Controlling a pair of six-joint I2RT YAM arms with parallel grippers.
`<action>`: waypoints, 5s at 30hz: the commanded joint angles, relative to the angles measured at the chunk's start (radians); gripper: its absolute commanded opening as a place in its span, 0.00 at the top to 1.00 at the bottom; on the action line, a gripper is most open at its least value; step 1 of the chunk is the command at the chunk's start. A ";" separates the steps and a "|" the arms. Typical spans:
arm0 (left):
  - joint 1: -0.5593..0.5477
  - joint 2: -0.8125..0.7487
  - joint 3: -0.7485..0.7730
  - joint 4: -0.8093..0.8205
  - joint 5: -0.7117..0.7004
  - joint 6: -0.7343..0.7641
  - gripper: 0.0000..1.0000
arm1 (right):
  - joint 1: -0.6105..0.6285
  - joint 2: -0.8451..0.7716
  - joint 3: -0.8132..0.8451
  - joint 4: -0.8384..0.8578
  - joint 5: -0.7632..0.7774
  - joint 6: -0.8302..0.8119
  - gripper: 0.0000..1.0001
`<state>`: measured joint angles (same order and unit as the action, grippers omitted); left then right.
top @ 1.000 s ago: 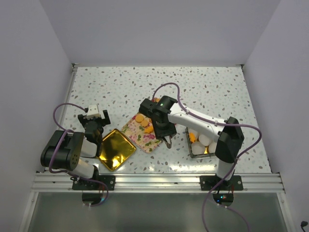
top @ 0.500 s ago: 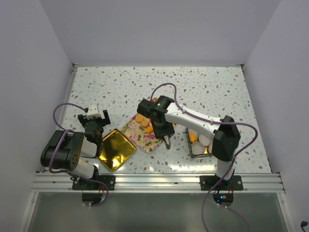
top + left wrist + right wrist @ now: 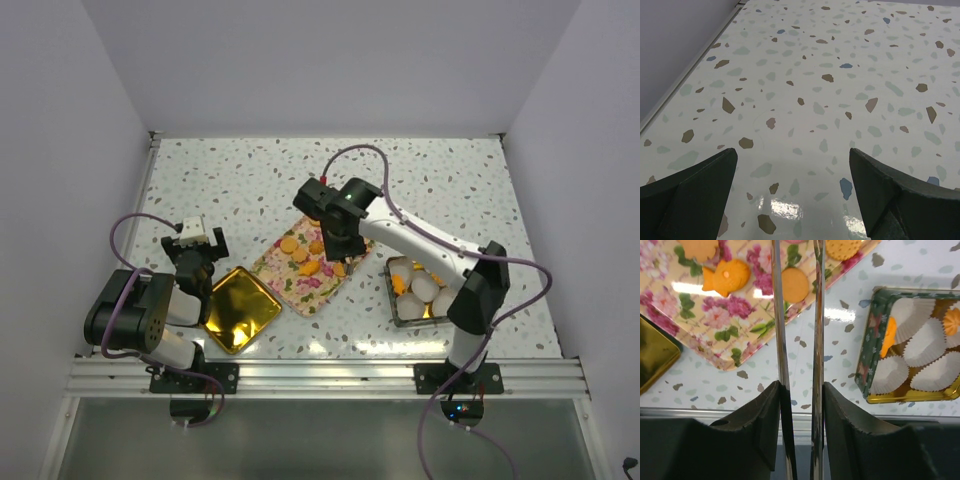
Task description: Pack the cookies
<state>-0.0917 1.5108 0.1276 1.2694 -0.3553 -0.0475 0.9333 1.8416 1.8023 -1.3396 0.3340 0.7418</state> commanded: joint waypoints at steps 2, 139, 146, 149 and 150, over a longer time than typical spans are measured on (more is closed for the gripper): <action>0.000 0.003 0.020 0.130 -0.022 0.015 0.00 | -0.053 -0.171 0.017 -0.207 0.102 0.016 0.62; 0.000 0.003 0.020 0.131 -0.022 0.015 0.00 | 0.182 -0.010 -0.084 0.085 -0.107 0.165 0.51; 0.000 0.003 0.020 0.131 -0.022 0.015 0.00 | 0.180 -0.010 -0.070 0.076 -0.101 0.151 0.51; 0.000 0.003 0.020 0.131 -0.022 0.014 0.00 | 0.180 -0.018 -0.084 0.079 -0.101 0.153 0.51; 0.000 0.003 0.020 0.131 -0.022 0.015 0.00 | 0.180 -0.027 -0.090 0.080 -0.101 0.153 0.51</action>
<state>-0.0917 1.5108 0.1276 1.2697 -0.3557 -0.0475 1.1133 1.8393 1.6886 -1.2434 0.2173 0.8959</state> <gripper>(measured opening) 0.998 0.494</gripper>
